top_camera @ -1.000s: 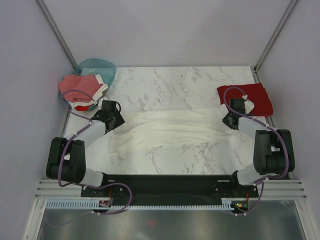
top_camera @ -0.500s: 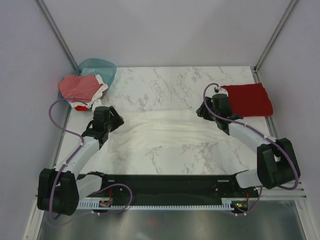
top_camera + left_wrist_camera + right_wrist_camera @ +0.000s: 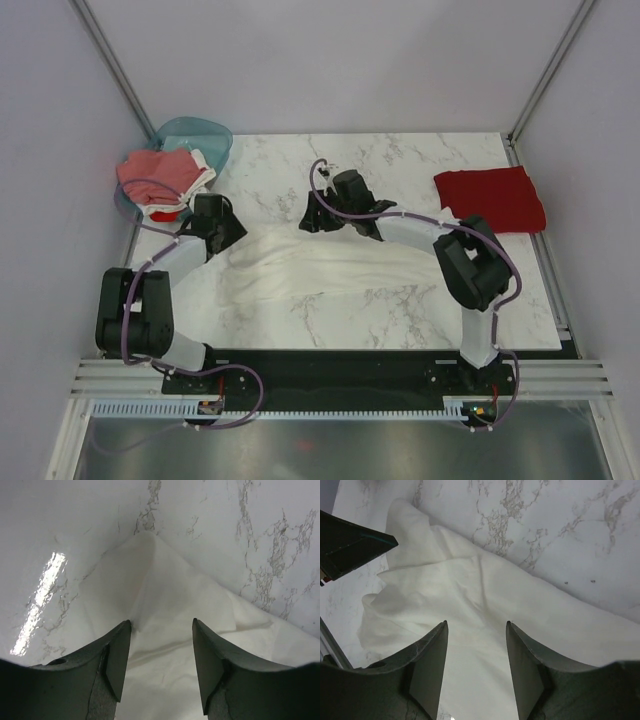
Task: Fold and stack the t-shirts
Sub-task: Fold the tshirt
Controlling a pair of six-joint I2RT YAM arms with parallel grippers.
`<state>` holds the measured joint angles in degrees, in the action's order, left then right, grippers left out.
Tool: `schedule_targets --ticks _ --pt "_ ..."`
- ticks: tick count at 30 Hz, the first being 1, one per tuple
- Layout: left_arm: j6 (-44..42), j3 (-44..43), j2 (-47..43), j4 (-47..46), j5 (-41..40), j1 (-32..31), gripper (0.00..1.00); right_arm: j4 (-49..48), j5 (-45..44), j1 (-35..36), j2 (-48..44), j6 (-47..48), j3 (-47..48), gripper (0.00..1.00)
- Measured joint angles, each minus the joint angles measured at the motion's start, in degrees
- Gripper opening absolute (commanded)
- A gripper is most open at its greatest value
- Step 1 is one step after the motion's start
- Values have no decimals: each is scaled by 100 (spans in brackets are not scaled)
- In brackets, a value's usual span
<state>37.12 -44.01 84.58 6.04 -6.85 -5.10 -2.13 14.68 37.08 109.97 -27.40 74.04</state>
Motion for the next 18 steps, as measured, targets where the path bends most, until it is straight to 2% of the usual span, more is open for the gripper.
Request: schedule_targets --ticks 2,7,9,15,18 --pt "9 -101 101 7 7 33 58 -9 63 61 407 26 358 59" --pt "81 -247 450 107 120 256 41 107 208 251 1362 96 1119 61" --pt "107 -264 660 142 258 426 38 203 240 337 1609 177 1346 61" --pt "164 -389 907 157 546 765 32 415 433 485 2009 291 1980 55" --pt "164 -385 901 157 549 763 29 424 466 514 2017 356 2033 47"
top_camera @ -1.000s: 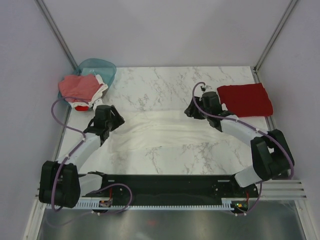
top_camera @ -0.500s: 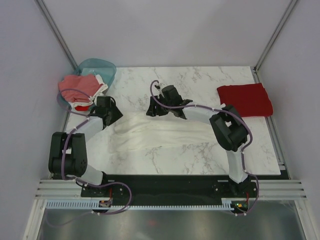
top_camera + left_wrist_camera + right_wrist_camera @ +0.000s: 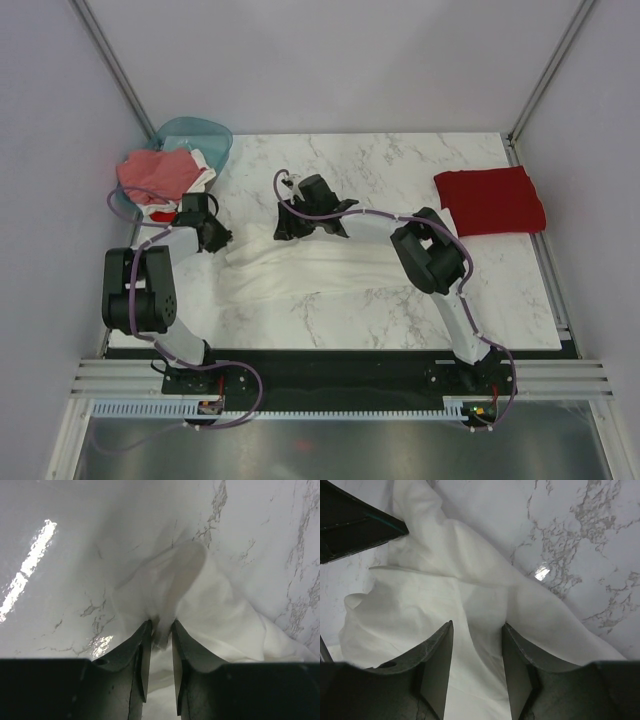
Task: Fold and stack the t-shirts
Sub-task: Fold the tshirt
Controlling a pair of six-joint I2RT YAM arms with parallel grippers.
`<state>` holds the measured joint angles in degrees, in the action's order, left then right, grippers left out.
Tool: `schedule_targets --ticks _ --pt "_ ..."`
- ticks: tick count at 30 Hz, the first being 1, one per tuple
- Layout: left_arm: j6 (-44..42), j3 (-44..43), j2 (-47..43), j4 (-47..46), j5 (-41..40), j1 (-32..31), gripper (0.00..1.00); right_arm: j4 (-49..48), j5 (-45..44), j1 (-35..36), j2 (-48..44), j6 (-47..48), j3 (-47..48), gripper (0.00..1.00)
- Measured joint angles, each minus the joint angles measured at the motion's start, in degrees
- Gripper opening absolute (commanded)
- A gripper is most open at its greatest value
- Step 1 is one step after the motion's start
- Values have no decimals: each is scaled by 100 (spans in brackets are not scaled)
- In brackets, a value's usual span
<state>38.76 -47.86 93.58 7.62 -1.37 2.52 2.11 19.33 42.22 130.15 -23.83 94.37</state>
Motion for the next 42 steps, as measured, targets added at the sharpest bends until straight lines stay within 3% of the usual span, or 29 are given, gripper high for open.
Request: schedule_targets --ticks 1,7,11,17,26,27,29,30,31,36,42 --pt "0 15 -17 -2 0 -2 28 4 17 7 0 15 15 37" --pt "0 138 -151 0 0 -2 24 4 44 13 0 59 22 17" --pt "-2 138 -160 0 -2 -2 23 -146 79 63 -59 72 -118 13" --pt "-2 138 -160 0 -15 -2 23 -334 376 190 -780 61 -1073 13" --pt "-2 138 -157 2 -72 -2 23 -699 734 417 -1742 -17 -2450 27" --pt "-2 138 -155 2 -83 -2 23 -717 737 448 -1799 -39 -2629 38" --pt "-2 138 -149 2 -109 -4 23 -756 715 501 -1899 -94 -2986 50" --pt "-2 138 -146 4 -114 -4 23 -758 699 525 -1965 -138 -3193 63" --pt "-2 138 -146 4 -122 -4 23 -767 678 533 -2035 -203 -3401 68" --pt "-2 138 -146 4 -151 -4 23 -981 669 568 -2538 -293 -3884 70" --pt "-2 138 -146 4 -153 -4 23 -949 509 568 -2616 -264 -3536 71"
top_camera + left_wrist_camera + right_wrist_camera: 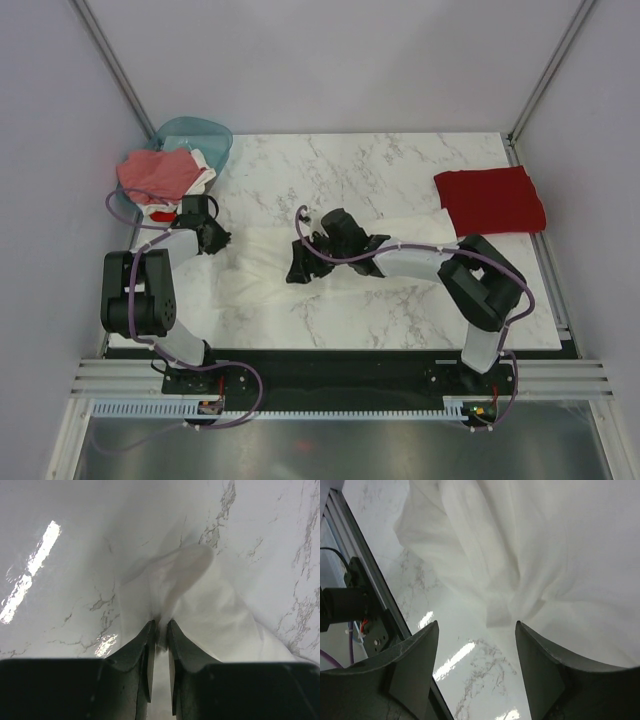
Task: Fold and stack the t-shirts
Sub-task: Fold the tshirt
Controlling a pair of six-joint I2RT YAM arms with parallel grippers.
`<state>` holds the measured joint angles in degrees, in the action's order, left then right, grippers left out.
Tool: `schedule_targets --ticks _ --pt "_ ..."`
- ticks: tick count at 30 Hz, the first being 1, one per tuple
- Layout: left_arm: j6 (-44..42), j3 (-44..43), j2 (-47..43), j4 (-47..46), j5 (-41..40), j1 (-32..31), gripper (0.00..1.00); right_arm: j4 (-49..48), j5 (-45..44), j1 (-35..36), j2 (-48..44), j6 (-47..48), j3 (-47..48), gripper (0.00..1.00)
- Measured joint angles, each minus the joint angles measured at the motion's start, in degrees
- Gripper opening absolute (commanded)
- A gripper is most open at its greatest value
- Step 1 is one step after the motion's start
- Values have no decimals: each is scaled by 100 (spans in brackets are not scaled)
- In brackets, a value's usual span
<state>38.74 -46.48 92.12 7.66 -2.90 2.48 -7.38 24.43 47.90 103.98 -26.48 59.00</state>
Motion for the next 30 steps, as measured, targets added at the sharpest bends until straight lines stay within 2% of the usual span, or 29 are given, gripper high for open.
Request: schedule_targets --ticks 3,5,8,14,19,26,30 --pt "0 0 0 0 0 0 23 79 -186 42 120 85 511 67" --pt "0 0 0 0 0 0 23 116 -369 118 337 153 966 61" --pt "0 0 0 0 2 0 23 208 -813 339 671 339 1519 59" --pt "0 0 -4 2 7 0 24 682 -2293 1191 1176 1191 2159 54" --pt "-2 0 -52 2 4 0 24 916 -3499 1775 1591 1965 2581 54" --pt "-2 0 -66 2 4 0 24 1021 -4542 1904 2090 2583 3082 50" --pt "-2 0 -66 4 2 0 24 1069 -4789 1902 2317 2726 3355 48"
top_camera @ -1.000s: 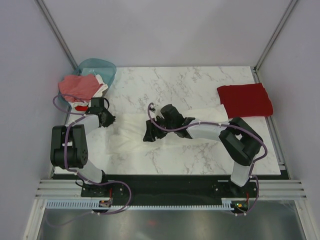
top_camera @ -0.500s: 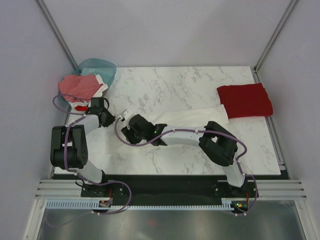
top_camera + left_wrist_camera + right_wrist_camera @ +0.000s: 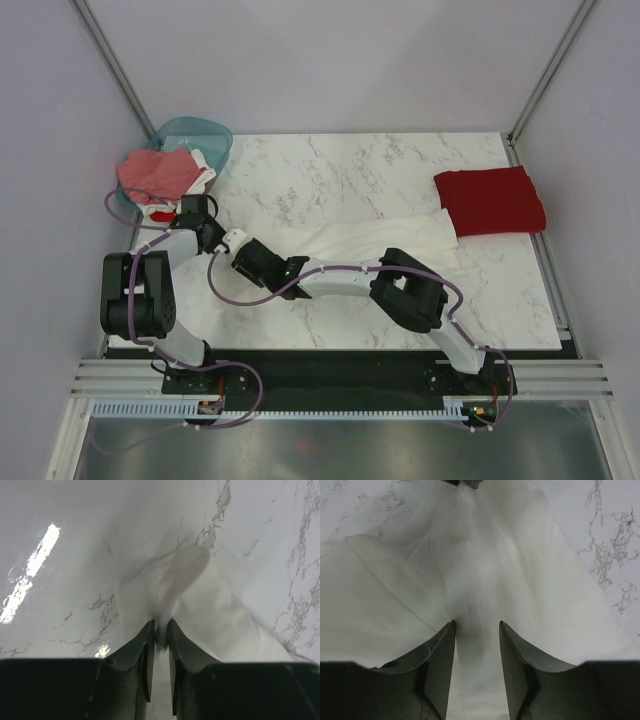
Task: Fold and stack the t-shirts
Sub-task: Fold the tshirt
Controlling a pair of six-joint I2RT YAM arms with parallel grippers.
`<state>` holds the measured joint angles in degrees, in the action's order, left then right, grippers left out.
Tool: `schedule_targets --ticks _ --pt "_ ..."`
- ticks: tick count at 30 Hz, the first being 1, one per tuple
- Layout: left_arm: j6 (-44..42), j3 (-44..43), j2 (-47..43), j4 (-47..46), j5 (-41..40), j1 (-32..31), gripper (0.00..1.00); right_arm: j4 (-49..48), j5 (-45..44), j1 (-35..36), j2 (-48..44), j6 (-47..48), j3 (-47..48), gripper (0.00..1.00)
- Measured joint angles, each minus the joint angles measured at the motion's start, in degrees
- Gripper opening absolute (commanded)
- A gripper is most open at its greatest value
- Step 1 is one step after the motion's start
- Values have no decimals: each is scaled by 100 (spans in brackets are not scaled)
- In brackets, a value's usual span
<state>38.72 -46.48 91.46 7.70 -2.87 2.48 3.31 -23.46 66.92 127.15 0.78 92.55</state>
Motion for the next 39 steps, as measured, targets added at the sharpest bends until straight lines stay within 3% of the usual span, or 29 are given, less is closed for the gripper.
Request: schedule_targets --ticks 7,11,21,25,29,31,39 --pt "0 0 0 2 0 0 23 44 79 7 94 111 107 12" --pt "0 0 0 4 2 0 23 -11 385 11 -42 109 -146 4" --pt "-2 -13 98 17 2 2 20 -26 1075 125 -949 31 -1014 11" --pt "-2 -48 120 39 2 2 20 -39 1453 140 -1226 -131 -1287 34" --pt "-2 -50 120 42 0 0 20 -28 1939 140 -1357 -302 -1615 43" --pt "-2 -50 120 42 0 0 20 -24 2184 140 -1429 -396 -1808 58" --pt "-2 50 -61 52 -11 0 25 -385 2524 -164 -2260 -1045 -2747 54"
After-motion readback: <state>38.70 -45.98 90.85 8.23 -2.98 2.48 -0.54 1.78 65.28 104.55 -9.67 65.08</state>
